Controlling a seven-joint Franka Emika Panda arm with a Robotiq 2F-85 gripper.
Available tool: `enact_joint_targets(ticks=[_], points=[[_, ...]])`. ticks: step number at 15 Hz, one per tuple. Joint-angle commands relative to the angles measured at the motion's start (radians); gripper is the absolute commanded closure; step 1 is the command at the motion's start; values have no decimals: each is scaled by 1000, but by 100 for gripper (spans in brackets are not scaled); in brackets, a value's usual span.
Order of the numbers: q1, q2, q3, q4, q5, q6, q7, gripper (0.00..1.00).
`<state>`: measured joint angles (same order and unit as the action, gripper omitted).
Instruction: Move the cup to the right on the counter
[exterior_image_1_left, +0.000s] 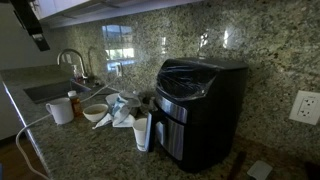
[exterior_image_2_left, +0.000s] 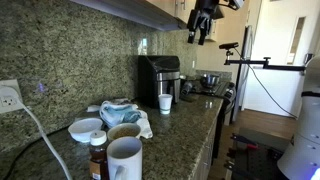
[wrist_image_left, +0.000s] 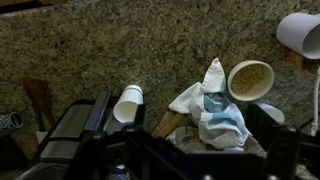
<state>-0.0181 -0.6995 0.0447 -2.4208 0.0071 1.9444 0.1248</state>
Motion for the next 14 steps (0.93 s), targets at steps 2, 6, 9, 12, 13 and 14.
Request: enact_joint_targets(ticks=[2,6,9,12,13,14], points=[[0,0,-1,2,0,-2,0,0],[0,0,-1,2,0,-2,0,0],[0,0,-1,2,0,-2,0,0],[3,23,-7,3,6,12,-10,0],[7,34,-9,2,10,18,-14,0],[11,50,-7,3,14,27,-16,0]])
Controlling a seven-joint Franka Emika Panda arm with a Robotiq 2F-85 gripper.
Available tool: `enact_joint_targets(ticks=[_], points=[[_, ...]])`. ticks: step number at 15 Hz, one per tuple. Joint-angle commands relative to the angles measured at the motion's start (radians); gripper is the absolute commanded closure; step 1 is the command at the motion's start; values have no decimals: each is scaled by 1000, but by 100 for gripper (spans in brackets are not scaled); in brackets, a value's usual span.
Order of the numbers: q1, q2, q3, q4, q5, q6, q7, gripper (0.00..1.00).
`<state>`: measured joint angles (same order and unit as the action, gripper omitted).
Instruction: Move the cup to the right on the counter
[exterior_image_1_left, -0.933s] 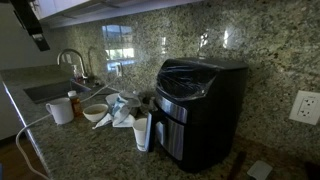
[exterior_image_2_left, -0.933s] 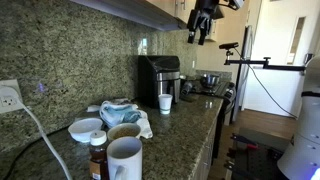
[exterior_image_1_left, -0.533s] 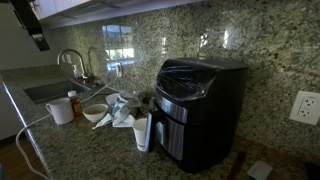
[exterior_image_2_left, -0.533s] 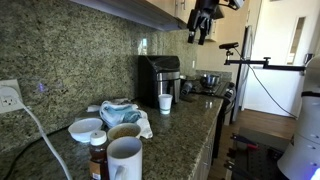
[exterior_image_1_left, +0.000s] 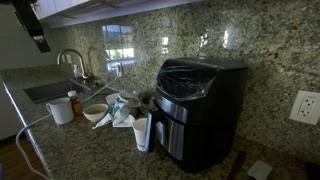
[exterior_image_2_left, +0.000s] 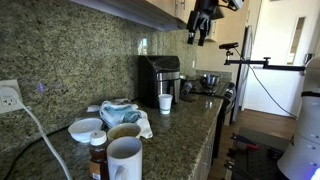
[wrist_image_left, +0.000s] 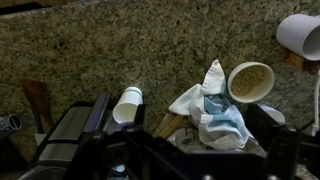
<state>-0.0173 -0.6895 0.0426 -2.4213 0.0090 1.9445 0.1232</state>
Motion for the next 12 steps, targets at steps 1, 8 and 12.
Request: enact_joint_targets(ticks=[1,8,12], points=[[15,54,-4,5,16,33,-17,0],[127,223,47,8,123,223,-23,0],[196,346,106,33,157,333,-23,0]])
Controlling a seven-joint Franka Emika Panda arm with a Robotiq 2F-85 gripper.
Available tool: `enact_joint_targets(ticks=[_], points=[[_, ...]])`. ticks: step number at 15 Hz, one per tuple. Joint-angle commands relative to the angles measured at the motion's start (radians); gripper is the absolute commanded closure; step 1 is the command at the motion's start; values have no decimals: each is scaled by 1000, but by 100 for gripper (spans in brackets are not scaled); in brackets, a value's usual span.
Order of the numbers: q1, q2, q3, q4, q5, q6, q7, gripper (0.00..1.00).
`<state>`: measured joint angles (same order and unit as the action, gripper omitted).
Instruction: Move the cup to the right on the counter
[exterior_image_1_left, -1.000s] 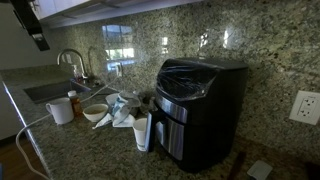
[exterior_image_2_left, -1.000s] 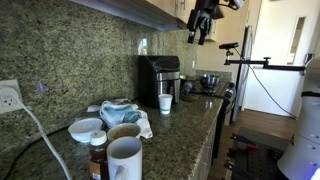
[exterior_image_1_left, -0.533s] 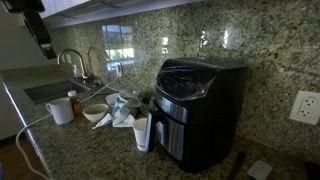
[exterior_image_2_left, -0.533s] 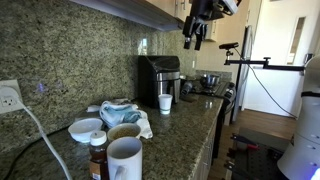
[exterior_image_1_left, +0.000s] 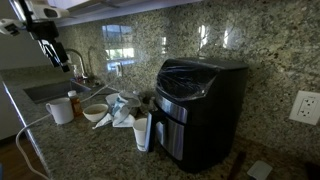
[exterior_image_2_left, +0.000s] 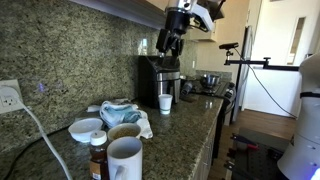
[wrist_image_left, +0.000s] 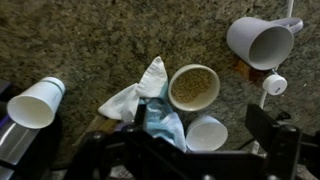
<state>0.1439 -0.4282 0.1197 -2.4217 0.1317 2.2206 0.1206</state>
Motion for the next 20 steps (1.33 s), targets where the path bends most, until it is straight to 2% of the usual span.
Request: enact_joint_targets(ticks=[1,4,10,20], points=[[51,116,43,41,41,80,-23,0],[93,208,83,77,49,121,-27,0],[144,351,139,153,51,126,-42,0],[169,454,185,187,59,123,-84,0]])
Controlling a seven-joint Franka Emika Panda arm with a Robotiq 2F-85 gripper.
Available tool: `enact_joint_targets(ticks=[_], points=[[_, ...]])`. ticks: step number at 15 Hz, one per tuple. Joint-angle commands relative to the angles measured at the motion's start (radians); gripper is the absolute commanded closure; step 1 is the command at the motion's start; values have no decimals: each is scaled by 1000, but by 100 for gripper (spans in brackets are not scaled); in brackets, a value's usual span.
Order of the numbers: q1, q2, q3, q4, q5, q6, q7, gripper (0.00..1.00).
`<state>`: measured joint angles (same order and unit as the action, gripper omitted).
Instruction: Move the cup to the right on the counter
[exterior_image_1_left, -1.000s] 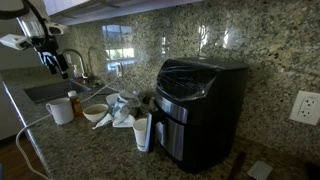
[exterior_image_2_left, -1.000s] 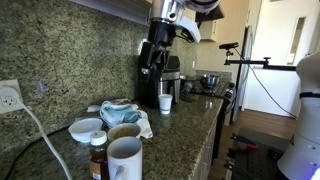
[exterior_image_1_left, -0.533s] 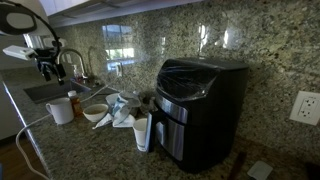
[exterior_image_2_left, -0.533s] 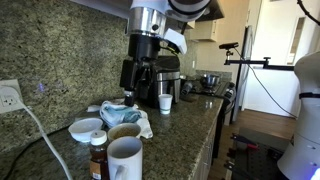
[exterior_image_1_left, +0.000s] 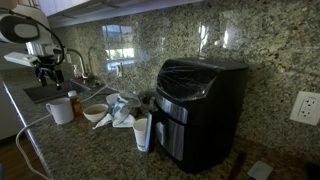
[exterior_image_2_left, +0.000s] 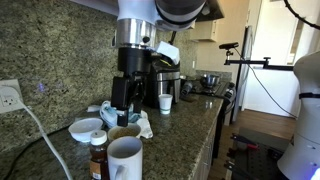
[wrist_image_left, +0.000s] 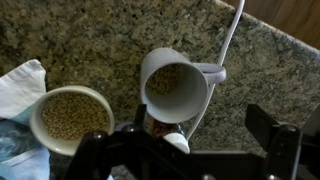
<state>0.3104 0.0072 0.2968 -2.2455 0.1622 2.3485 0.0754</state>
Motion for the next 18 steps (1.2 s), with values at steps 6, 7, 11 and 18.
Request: enact_joint_targets(ticks=[6,7,11,18], points=[[0,37,15,-14,82,-4,-98,0],[0,38,15,-21,81,1,-95,0],[0,37,15,-55,94,26,-97,0],[-3,51,12,-58,91,8,-72,0]])
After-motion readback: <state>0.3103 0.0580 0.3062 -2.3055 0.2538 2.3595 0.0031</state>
